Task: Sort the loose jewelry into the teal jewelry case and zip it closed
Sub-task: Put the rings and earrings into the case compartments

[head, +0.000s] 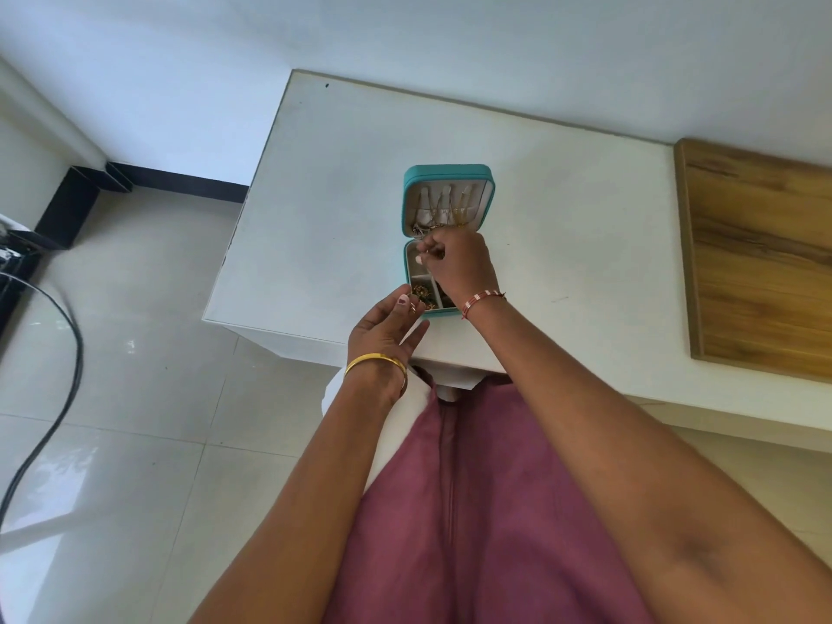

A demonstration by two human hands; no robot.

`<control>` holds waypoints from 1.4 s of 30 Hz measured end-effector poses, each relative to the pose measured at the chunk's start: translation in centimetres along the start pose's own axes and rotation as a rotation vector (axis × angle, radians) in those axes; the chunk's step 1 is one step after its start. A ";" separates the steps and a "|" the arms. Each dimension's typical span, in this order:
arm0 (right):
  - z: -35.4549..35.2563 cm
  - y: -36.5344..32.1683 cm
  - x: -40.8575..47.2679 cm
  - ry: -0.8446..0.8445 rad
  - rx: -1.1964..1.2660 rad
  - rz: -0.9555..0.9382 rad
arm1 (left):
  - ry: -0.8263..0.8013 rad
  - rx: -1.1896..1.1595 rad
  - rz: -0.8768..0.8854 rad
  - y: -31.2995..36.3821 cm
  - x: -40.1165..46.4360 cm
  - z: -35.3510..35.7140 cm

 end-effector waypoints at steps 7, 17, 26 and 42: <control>-1.8 0.8 -1.4 0.129 0.163 0.063 | -0.014 0.037 0.002 -0.1 0.2 0.1; -1.1 -0.5 -6.8 0.066 0.387 0.111 | -0.005 0.116 0.047 0.0 0.0 0.4; -1.5 -1.7 -6.4 0.042 0.233 -0.005 | 0.016 0.106 0.090 0.2 -0.2 0.3; -0.8 -0.1 -0.3 0.005 -0.058 0.031 | 0.050 0.123 0.084 0.1 -0.1 0.3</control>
Point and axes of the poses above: each hand's wrist, its own x-axis towards the middle knuckle, its own z-axis out of the palm, y = z × x, the point moved 9 cm from there along x, towards the middle knuckle, and after that the axes turned 9 degrees about -z, right-handed, at the moved point
